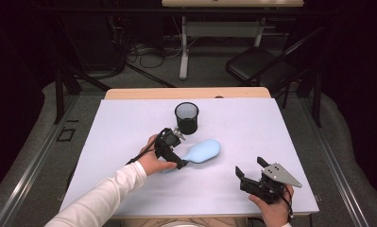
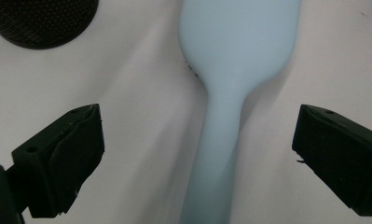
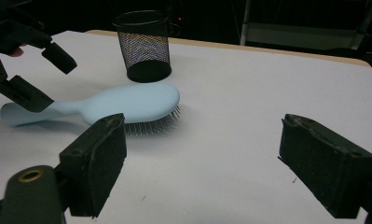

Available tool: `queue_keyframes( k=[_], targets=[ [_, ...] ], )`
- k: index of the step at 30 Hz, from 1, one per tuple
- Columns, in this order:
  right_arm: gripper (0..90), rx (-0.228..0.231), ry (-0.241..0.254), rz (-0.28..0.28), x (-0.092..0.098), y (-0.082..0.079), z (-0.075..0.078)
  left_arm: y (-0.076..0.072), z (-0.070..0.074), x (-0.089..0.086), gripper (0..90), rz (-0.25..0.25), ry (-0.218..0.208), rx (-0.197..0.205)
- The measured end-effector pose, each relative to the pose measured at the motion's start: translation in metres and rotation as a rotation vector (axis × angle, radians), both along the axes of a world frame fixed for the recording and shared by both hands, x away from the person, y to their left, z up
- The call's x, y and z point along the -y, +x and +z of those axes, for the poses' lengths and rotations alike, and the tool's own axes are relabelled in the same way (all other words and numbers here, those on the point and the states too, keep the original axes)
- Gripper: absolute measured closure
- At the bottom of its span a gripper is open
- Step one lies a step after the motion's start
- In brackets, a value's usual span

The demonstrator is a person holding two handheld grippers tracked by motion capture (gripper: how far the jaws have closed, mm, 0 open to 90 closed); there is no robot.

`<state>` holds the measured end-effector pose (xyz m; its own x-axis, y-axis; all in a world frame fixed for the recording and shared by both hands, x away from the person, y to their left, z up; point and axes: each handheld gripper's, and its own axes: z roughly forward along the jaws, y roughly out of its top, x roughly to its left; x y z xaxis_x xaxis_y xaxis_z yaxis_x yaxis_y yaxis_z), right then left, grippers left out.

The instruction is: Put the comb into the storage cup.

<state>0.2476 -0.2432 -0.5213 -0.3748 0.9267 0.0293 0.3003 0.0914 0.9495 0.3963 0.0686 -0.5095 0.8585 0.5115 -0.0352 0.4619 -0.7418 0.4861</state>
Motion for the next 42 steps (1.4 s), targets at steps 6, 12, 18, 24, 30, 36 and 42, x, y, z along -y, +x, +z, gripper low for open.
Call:
queue_keyframes(
  k=[6,12,18,24,30,36,42],
  targets=[
    [14.4,-0.002,0.001,0.0,0.0,0.0,0.0,-0.001,-0.002,0.004,9.6,-0.013,0.021,0.011],
    [14.5,0.0,-0.002,0.0,0.0,0.0,0.0,-0.002,-0.004,0.008,15.8,-0.026,0.046,0.019],
    [14.5,-0.001,-0.004,-0.001,0.001,0.0,0.0,-0.003,-0.005,0.011,22.8,-0.032,0.046,0.022],
    [14.5,-0.004,-0.004,0.001,0.001,0.0,0.0,-0.004,-0.007,0.015,33.4,-0.049,0.054,0.028],
    [14.5,-0.01,-0.006,0.003,0.001,0.0,0.0,-0.005,-0.009,0.017,43.0,-0.07,0.066,0.027],
    [14.5,-0.007,-0.002,0.003,0.001,0.0,0.0,-0.005,-0.011,0.019,43.0,-0.081,0.067,0.032],
    [14.5,-0.005,-0.001,0.003,0.001,0.0,0.0,-0.005,-0.014,0.021,47.4,-0.093,0.076,0.018]
  ],
)
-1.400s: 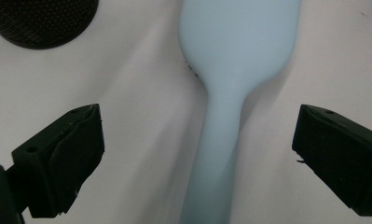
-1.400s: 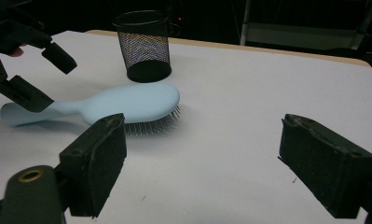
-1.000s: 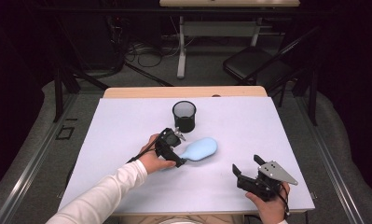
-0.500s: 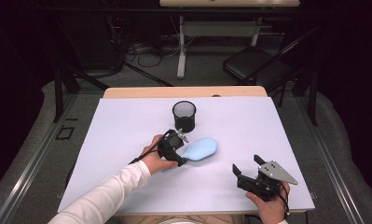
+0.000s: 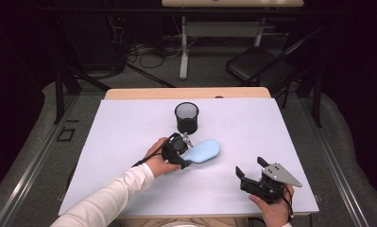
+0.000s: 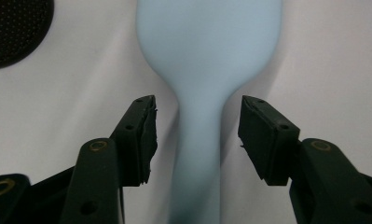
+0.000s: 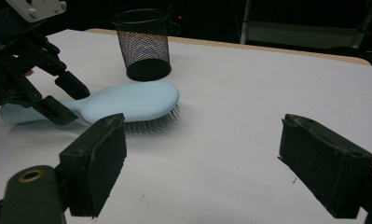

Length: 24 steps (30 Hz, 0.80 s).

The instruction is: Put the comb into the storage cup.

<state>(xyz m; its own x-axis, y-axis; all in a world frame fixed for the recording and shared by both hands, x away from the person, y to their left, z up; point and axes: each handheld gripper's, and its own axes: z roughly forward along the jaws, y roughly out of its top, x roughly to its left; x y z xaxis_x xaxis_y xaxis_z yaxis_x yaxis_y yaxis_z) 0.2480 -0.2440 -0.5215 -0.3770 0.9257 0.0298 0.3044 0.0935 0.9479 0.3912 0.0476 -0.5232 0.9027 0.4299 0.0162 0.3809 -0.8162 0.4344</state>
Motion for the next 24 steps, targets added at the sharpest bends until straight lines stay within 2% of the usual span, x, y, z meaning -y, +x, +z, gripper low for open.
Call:
queue_keyframes(
  k=[12,24],
  targets=[
    [14.6,-0.005,-0.001,0.0,0.0004,0.0,0.0,0.0016,-0.0059,0.0056,54.8,-0.018,0.018,-0.005],
    [14.7,-0.009,-0.001,0.0,0.0004,0.0005,-0.0005,0.0043,-0.0082,0.0082,61.1,-0.013,0.04,-0.007]
  ],
)
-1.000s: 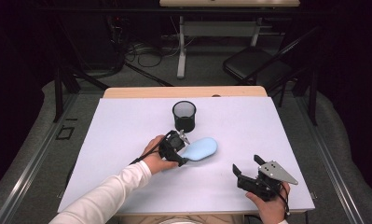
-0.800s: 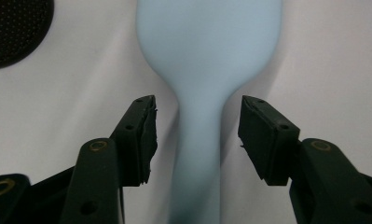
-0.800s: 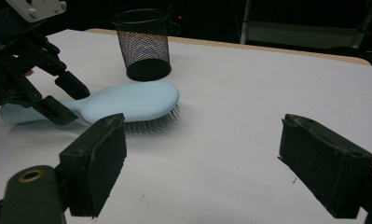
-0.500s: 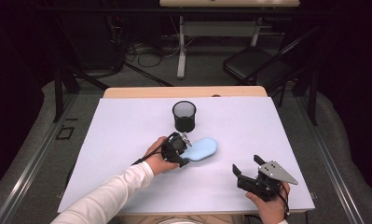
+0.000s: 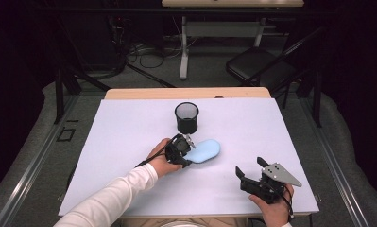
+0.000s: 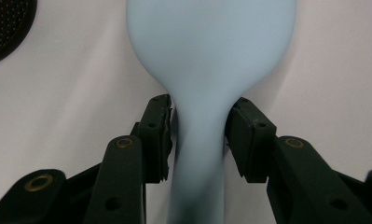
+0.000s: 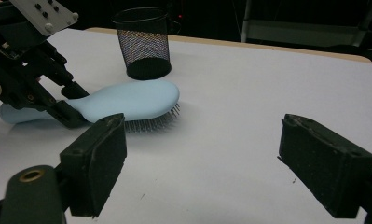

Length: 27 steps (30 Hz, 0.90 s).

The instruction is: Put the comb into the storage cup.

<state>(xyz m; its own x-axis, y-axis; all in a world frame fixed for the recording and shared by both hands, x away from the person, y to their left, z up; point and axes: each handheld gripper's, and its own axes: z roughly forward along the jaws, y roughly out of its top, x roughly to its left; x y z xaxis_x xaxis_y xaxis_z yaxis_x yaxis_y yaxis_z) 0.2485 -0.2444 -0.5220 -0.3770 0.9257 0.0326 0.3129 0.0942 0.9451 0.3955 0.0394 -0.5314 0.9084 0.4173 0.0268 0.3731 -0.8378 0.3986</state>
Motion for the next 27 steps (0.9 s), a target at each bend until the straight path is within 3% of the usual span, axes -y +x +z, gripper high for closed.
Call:
queue_keyframes(
  k=[27],
  targets=[
    [14.7,-0.002,0.006,-0.004,0.0009,0.0002,-0.0001,-0.001,0.0004,0.0027,68.4,-0.004,0.019,-0.006]
  ],
)
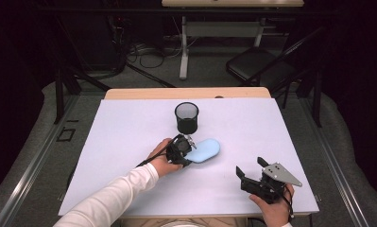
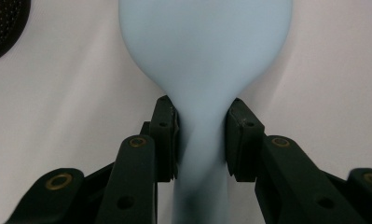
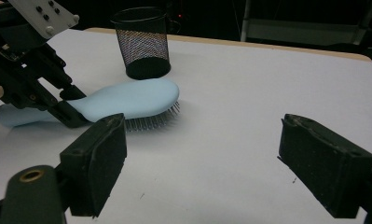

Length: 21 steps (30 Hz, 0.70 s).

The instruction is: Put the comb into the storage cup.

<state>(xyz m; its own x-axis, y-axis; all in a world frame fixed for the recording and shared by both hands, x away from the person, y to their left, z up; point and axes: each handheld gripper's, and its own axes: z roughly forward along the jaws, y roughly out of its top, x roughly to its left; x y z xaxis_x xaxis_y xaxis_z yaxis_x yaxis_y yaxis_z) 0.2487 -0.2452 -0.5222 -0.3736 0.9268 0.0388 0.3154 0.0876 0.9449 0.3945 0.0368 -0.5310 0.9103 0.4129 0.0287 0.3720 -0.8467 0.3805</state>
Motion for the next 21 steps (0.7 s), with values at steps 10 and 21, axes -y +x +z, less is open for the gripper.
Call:
queue_keyframes(
  k=[10,21],
  targets=[
    [14.7,-0.001,0.0,0.001,0.0001,-0.0001,0.0001,-0.001,0.0005,0.0003,69.1,0.001,0.008,0.0],
    [14.7,-0.001,-0.001,0.002,0.0001,-0.0001,0.0,-0.0004,0.0015,-0.0008,69.4,0.01,0.001,-0.015]
  ],
)
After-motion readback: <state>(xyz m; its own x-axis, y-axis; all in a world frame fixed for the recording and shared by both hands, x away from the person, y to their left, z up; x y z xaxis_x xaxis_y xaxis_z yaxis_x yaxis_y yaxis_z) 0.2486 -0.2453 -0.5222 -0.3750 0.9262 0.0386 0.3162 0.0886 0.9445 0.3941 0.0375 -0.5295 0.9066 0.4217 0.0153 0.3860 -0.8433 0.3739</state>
